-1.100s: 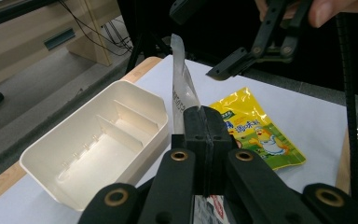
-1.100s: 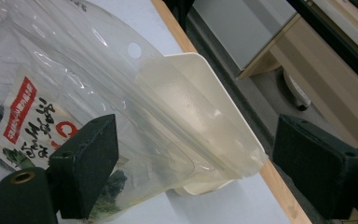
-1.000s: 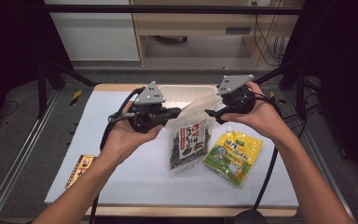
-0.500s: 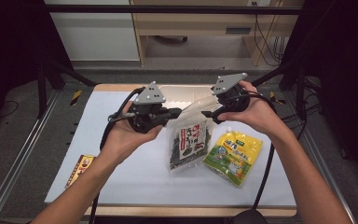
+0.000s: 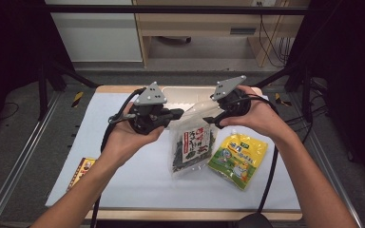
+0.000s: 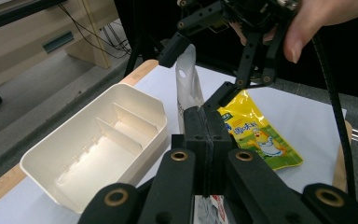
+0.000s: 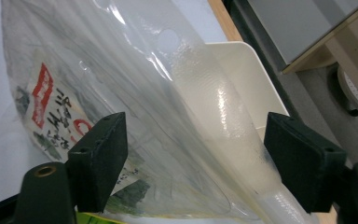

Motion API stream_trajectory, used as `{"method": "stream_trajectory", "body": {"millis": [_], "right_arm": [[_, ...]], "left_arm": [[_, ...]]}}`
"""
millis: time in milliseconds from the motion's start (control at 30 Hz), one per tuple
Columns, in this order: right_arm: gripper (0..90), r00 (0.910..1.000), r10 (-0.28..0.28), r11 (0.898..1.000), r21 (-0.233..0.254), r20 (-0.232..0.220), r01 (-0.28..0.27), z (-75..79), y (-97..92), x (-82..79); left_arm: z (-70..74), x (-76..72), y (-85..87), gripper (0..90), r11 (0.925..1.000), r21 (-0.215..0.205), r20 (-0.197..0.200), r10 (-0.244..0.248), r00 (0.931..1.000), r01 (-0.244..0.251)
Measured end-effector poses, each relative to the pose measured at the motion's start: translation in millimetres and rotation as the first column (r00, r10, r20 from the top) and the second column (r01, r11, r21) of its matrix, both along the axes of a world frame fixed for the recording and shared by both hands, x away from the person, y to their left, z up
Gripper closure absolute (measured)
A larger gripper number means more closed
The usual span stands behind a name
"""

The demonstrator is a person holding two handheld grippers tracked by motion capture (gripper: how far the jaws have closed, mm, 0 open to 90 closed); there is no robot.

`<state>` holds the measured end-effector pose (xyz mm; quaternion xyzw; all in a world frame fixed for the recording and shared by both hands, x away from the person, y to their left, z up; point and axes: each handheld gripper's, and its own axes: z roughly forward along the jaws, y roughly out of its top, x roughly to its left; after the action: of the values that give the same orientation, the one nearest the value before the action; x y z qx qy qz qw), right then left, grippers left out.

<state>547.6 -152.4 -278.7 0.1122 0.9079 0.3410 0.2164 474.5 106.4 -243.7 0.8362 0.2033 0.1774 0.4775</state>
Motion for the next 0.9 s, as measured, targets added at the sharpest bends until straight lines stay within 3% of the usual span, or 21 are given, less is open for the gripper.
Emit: {"method": "stream_trajectory", "body": {"millis": [100,267,400,533,733,833,900], "right_arm": [[30.0,0.9999,0.009,1.000,-0.012,-0.009,-0.009,-0.9,-0.3,-1.9],[51.9,0.9994,0.034,0.998,-0.048,0.003,-0.034,-1.5,-3.7,-4.9],[68.2,0.9982,0.051,0.998,-0.037,-0.029,-0.052,1.1,-10.7,-4.6],[77.0,0.9963,0.071,0.996,-0.046,-0.049,-0.074,4.9,-12.5,-6.0],[82.6,0.9923,0.103,0.992,-0.061,-0.069,-0.107,8.7,-10.7,-9.5],[85.4,0.9917,0.106,0.992,-0.066,-0.071,-0.111,9.6,-9.6,-10.2],[86.8,0.9915,0.102,0.992,-0.068,-0.081,-0.107,10.9,-10.8,-10.4]], "left_arm": [[-0.7,2.4,2.4,89.9,0.9999,0.001,0.002,0.011,0.9999,-0.011],[-2.7,6.3,5.9,89.9,0.9998,0.003,-0.003,0.022,0.9998,-0.022],[-4.4,8.9,7.9,89.8,0.9996,-0.003,-0.007,0.029,0.9996,-0.029],[-7.6,12.5,11.8,89.8,0.9989,-0.007,-0.009,0.045,0.9989,-0.045],[-12.8,17.5,20.8,89.3,0.9971,-0.041,-0.016,0.063,0.9979,-0.064],[-16.6,16.7,24.4,71.8,0.9947,-0.048,0.002,0.091,0.9959,-0.091],[-19.5,14.3,29.2,60.4,0.9906,-0.079,0.017,0.113,0.9934,-0.111]]}}
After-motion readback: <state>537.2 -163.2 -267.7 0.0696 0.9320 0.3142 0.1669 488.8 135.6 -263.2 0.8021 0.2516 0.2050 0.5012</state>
